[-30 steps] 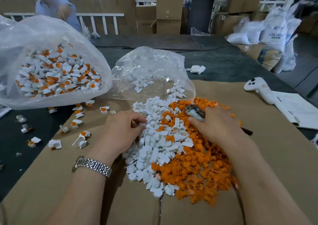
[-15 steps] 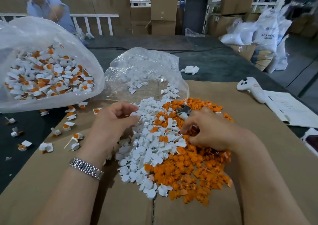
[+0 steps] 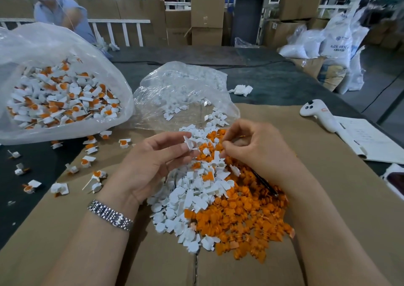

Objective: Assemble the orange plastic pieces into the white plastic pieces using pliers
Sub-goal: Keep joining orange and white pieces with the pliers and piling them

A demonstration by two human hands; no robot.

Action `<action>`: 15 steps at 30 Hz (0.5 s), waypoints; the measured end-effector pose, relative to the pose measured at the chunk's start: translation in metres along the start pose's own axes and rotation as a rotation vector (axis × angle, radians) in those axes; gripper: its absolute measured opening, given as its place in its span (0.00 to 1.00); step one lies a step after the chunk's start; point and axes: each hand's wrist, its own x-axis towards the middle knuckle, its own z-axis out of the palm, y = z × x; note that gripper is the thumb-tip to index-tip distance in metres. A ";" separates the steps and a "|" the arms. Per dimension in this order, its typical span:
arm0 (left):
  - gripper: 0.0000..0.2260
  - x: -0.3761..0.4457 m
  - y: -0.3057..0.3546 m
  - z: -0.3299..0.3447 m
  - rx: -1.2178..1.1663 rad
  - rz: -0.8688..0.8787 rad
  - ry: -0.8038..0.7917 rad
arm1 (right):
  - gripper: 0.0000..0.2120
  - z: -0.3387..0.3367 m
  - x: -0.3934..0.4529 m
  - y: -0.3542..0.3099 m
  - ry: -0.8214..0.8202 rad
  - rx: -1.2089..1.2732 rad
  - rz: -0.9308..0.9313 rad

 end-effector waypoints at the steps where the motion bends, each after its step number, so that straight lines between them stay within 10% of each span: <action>1: 0.11 -0.001 0.000 0.001 -0.014 -0.002 -0.022 | 0.03 0.002 -0.001 -0.001 0.001 0.067 -0.008; 15: 0.12 -0.004 -0.001 0.010 -0.050 -0.021 -0.102 | 0.05 0.011 0.000 -0.005 -0.011 0.404 -0.083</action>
